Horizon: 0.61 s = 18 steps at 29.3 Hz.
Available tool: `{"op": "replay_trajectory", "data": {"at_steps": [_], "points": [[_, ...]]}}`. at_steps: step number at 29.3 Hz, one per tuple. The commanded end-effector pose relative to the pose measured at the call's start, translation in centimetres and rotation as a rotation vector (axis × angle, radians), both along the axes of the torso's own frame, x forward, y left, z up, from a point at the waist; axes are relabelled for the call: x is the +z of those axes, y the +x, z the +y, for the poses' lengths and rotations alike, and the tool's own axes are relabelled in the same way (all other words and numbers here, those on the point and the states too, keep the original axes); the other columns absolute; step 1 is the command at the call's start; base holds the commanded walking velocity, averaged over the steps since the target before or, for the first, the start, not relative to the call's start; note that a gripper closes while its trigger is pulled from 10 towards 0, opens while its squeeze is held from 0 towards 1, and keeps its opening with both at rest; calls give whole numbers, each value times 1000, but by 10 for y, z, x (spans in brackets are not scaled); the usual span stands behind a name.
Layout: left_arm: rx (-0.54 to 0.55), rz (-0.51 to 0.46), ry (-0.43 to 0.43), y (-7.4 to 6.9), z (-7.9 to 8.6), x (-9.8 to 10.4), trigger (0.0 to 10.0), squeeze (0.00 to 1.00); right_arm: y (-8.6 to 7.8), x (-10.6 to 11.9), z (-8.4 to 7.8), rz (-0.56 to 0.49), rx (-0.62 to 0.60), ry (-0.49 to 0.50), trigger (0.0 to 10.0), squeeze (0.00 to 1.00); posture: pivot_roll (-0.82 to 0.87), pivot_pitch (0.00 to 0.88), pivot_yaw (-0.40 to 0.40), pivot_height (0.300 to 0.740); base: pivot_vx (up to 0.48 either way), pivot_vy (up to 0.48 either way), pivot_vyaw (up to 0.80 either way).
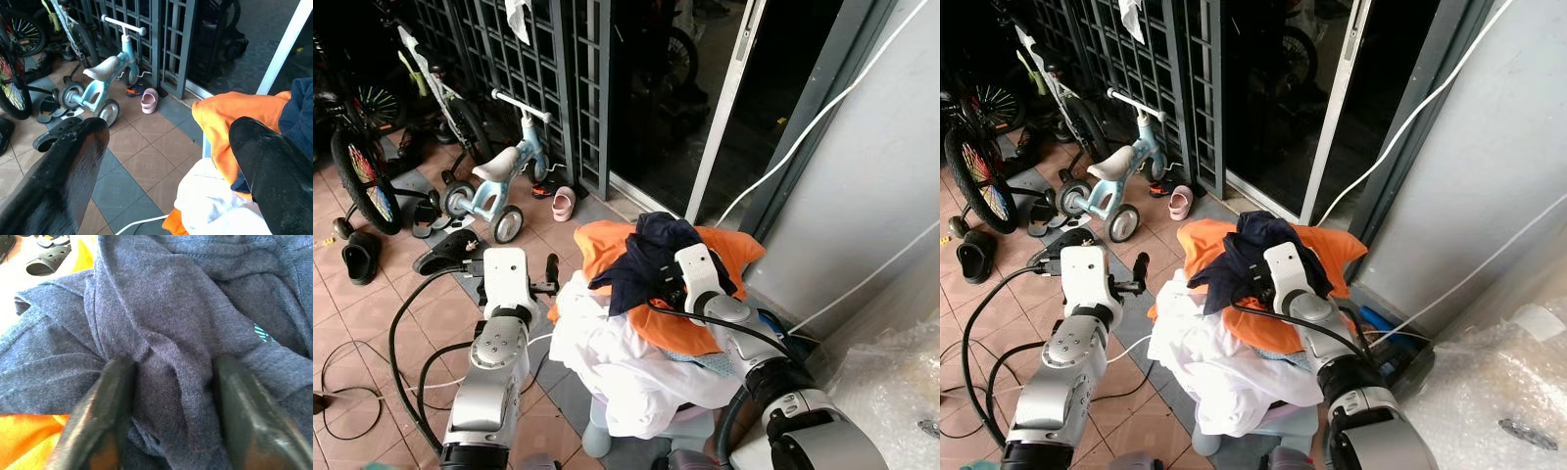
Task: Clothes washing
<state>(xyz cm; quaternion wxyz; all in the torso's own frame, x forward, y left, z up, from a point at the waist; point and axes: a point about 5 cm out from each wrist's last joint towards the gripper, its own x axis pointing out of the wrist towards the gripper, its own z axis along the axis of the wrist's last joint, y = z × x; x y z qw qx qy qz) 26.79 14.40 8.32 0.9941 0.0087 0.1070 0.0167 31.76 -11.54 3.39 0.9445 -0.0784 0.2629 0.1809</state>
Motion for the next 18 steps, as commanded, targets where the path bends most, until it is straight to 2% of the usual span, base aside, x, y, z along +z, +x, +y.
{"op": "replay_trajectory", "data": {"at_steps": [1, 9, 14, 15, 18], "points": [[-11, 2, 9, 3, -1, 2, 10000, 0, -3, -6, -1, 45, -5, 3, 0, 0, 12, 11, -21, 740, 0, 0, 0], [0, 14, 23, 4, -3, 0, 10000, 0, -7, -16, -3, 97, -17, -19, 0, 0, 9, 0, -36, 740, 0, 0, 0], [-18, 6, 42, 6, -6, -1, 10000, 0, -5, -13, -4, 72, -27, 18, 0, 0, 0, 0, -39, 740, 0, 0, 0], [-17, 3, 46, 7, -6, -1, 10000, 0, -3, -9, -4, 41, -24, 45, 0, 0, 0, 0, -39, 740, 0, 0, 0], [-26, 1, 50, 8, -8, -2, 10000, 0, -5, -8, -7, 41, -59, 90, 0, 0, -17, 0, -33, 740, 0, 0, 0]]}}
